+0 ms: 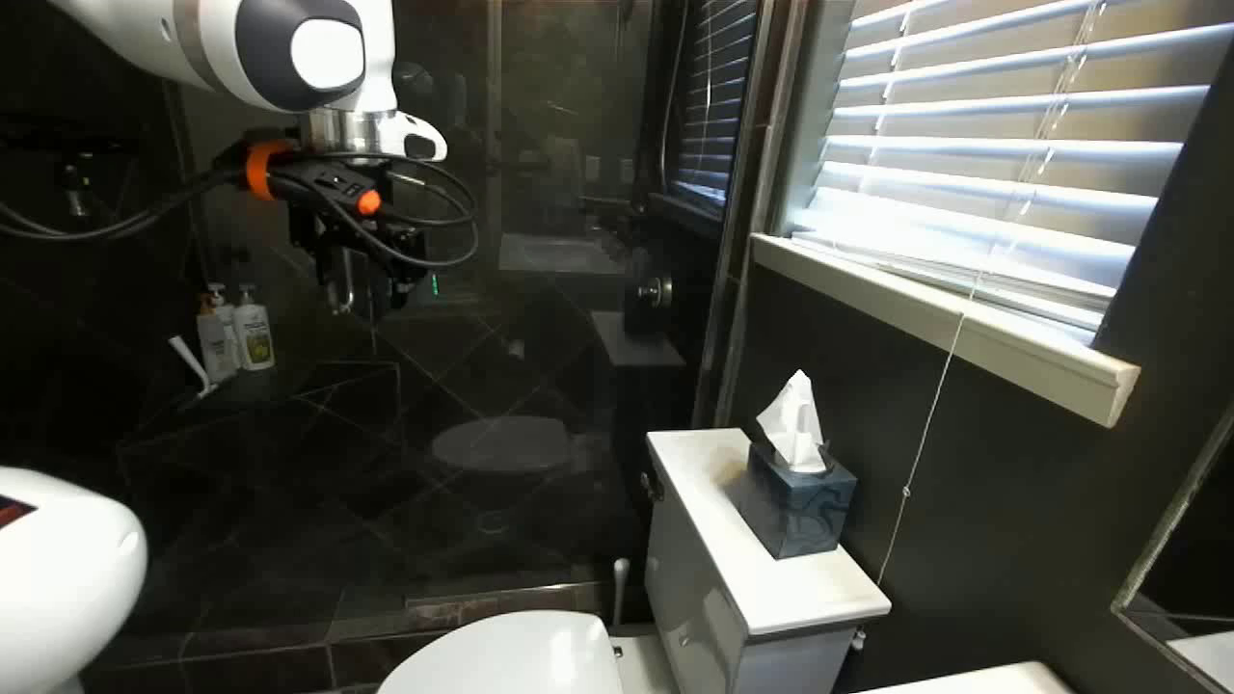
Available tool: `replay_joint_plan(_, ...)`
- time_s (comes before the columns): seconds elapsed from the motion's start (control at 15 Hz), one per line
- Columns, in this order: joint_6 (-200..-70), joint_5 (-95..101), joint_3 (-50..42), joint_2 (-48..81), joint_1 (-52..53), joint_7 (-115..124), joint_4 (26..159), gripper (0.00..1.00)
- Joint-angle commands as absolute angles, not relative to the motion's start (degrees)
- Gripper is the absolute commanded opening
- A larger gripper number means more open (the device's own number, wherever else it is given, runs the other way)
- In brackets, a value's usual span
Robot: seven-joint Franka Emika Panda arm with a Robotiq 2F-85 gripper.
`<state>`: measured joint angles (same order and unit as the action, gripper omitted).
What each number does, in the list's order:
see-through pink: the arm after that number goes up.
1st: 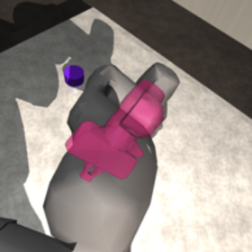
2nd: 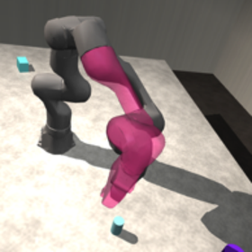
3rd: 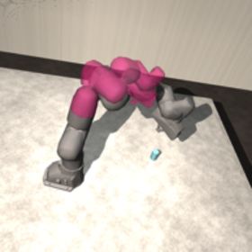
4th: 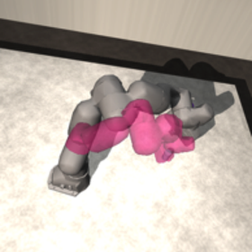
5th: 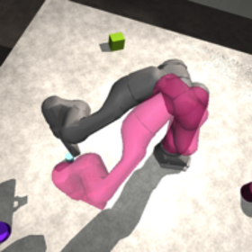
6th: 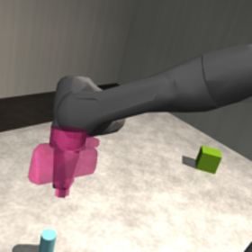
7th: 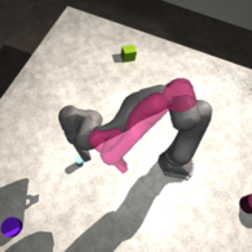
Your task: Open the blinds
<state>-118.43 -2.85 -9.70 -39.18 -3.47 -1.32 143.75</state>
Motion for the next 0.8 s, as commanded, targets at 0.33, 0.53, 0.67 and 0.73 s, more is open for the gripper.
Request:
replay_joint_plan(0.33,-118.3,-3.5,-8.94,-39.05,-4.42,-1.87,143.65,1.0)
replay_joint_plan(0.53,-118.3,-3.5,-8.94,-39.05,-4.42,-1.87,143.65,1.0)
replay_joint_plan(0.67,-122.7,-2.47,-6.7,-37.15,-7.37,5.57,142.17,1.0)
replay_joint_plan(0.73,-123.89,-3.41,-7.22,-36.19,-7.7,6.74,140.75,1.0)
